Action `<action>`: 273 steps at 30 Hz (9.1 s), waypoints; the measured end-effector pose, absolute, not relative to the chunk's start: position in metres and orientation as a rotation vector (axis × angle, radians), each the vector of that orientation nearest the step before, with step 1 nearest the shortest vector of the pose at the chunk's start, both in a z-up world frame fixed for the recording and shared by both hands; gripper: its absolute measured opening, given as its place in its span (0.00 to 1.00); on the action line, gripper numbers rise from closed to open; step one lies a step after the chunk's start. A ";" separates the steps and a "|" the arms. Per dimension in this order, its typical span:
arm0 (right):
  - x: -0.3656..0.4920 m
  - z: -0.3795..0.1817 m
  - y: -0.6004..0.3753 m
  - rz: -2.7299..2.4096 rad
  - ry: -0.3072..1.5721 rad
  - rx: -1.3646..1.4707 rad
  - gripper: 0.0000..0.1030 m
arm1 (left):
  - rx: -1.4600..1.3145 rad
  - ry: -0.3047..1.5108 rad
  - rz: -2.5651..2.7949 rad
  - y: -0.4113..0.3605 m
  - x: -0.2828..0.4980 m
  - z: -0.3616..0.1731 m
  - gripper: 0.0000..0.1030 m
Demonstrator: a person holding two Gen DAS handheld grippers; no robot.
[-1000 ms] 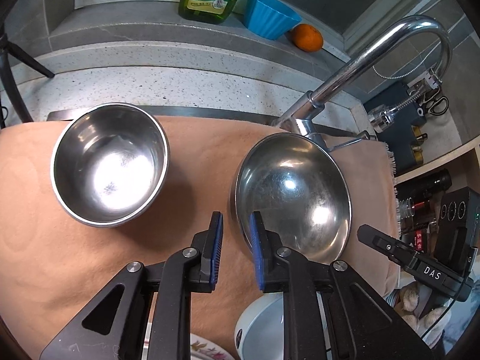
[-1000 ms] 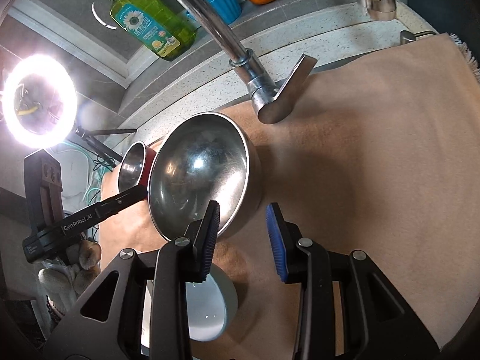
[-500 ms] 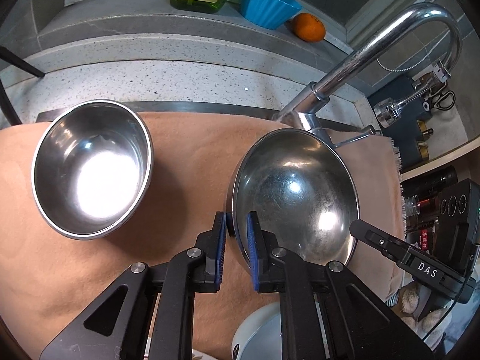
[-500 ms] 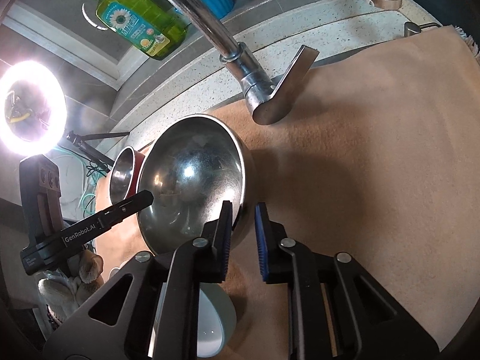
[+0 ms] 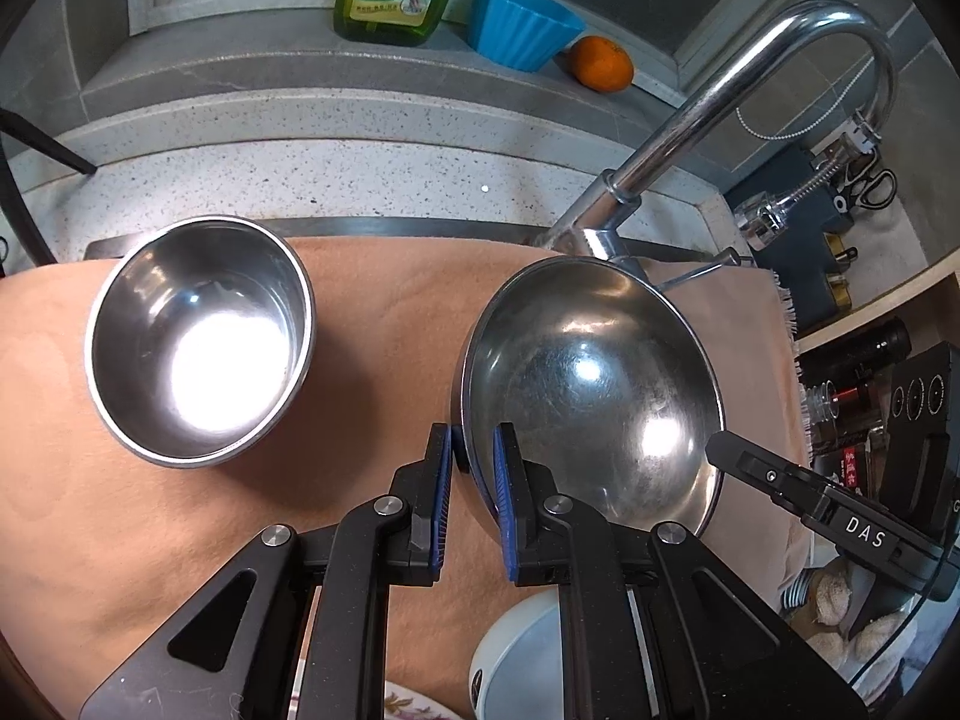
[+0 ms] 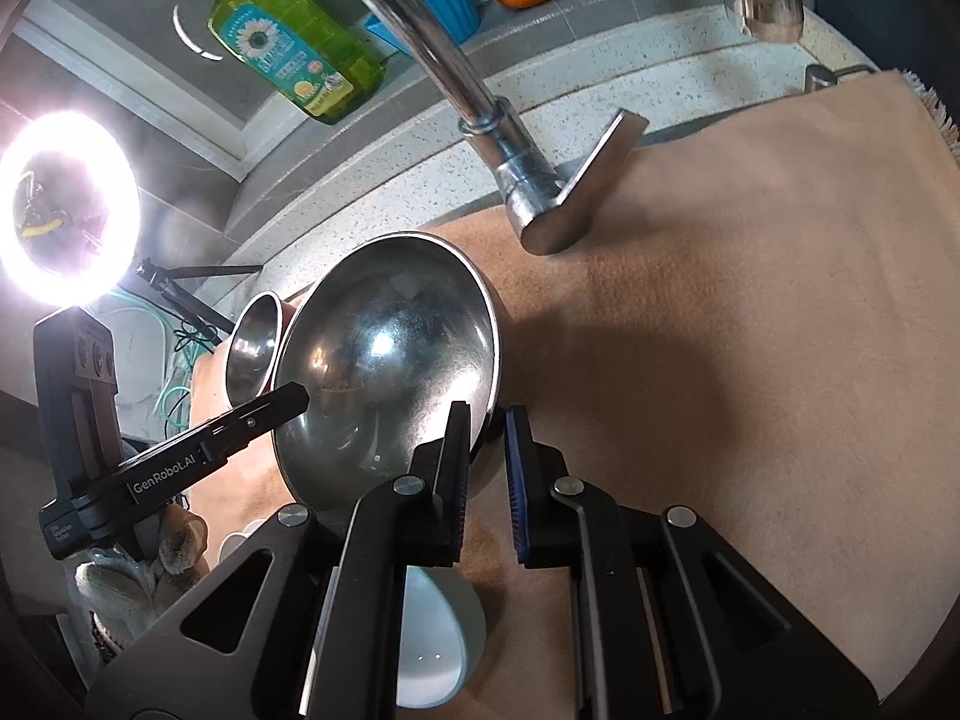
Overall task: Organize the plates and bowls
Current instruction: 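Close both grippers on the rim of the large steel bowl, then lift the large steel bowl and carry it beside the plate stack, then lower the large steel bowl onto the cloth and open both grippers, then move both grippers to the red-bottomed steel bowl and close on its rim, then lift the red-bottomed bowl and carry it over the large steel bowl, then lower the red-bottomed bowl into the large steel bowl with both grippers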
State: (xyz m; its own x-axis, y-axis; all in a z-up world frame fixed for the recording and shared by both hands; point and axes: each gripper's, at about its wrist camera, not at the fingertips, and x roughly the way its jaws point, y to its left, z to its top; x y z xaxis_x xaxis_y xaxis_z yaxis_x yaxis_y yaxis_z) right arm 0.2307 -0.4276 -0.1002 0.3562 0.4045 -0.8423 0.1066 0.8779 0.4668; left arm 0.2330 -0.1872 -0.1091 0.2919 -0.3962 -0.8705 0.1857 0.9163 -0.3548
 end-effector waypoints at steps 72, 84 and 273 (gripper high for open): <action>0.121 -0.087 -0.092 0.639 1.326 0.200 0.12 | -0.478 1.126 -0.011 0.126 0.041 -0.106 0.12; 0.125 -0.111 -0.070 0.629 1.358 0.154 0.12 | -0.453 1.143 0.025 0.132 0.043 -0.123 0.12; 0.142 -0.080 -0.054 0.722 1.368 0.064 0.09 | -0.394 1.151 0.012 0.112 0.051 -0.091 0.06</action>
State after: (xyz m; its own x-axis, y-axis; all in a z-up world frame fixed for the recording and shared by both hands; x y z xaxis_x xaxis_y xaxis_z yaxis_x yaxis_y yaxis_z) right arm 0.1423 -0.0537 -0.0796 0.0241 0.5021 -0.8645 -0.4307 0.7856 0.4443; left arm 0.0513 0.1122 -0.0912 0.4151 -0.1910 -0.8895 -0.2091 0.9315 -0.2975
